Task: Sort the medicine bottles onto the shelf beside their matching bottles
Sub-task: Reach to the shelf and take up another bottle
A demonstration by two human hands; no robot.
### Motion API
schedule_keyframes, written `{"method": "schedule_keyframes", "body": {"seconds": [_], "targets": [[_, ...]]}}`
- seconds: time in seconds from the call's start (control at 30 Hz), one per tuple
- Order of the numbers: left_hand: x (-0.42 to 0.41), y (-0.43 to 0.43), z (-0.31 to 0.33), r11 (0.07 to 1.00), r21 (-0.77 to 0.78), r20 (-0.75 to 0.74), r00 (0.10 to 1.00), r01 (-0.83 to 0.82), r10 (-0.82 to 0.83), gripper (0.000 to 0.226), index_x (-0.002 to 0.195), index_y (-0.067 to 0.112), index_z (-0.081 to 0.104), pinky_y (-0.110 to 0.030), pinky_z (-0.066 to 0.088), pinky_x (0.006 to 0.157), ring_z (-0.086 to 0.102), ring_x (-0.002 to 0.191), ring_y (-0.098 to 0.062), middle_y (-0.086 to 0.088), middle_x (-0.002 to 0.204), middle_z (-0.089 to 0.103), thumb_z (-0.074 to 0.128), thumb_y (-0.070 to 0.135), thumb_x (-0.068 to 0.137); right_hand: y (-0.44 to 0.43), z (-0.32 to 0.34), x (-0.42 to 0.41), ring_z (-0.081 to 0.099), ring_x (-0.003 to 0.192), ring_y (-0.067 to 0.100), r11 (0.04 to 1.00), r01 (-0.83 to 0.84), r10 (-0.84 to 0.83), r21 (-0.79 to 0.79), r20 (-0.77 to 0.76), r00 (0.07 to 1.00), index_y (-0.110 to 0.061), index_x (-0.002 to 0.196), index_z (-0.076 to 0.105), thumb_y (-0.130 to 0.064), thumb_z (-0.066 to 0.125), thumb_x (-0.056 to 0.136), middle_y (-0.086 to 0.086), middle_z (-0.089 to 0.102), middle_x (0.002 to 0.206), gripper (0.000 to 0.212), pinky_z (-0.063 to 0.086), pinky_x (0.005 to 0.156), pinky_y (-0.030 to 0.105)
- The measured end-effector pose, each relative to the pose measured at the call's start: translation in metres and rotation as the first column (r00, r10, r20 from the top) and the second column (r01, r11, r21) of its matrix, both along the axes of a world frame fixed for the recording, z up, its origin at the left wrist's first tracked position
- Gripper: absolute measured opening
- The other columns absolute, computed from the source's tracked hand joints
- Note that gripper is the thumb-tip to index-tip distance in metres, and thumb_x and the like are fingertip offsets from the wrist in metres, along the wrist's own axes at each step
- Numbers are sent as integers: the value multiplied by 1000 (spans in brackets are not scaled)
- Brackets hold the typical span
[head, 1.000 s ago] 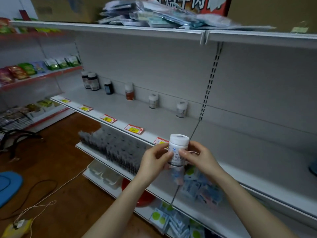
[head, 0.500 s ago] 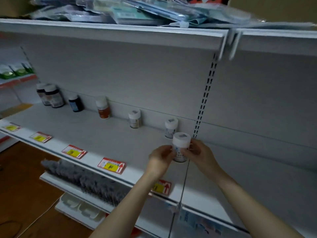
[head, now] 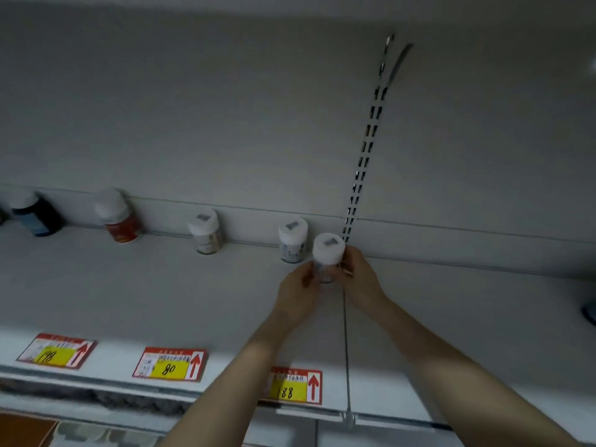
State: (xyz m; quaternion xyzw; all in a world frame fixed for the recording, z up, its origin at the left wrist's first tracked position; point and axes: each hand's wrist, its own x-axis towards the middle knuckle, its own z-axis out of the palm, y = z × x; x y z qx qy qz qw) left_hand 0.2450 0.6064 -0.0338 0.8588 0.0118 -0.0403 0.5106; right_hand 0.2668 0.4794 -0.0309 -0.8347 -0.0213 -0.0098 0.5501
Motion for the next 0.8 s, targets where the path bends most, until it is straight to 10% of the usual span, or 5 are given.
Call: {"method": "schedule_keyframes", "body": {"seconds": [0.33, 0.8], "targets": [[23, 6, -3, 993, 46, -31, 994, 106, -105, 10, 89, 9, 48, -27, 28, 57, 45, 78, -19, -10, 85, 52, 39, 7, 91, 13, 5, 32, 50, 121, 28, 996, 22, -25, -82, -37, 999, -1, 129, 38, -12, 57, 89, 16, 50, 131, 45, 42, 94, 31], [9, -2, 12, 993, 63, 80, 992, 98, -102, 12, 91, 6, 55, -20, 26, 55, 44, 76, -16, -1, 73, 47, 45, 12, 91, 3, 4, 12, 48, 124, 29, 979, 113, -125, -167, -65, 990, -1, 134, 35, -20, 50, 93, 17, 47, 137, 48, 37, 102, 35]]}}
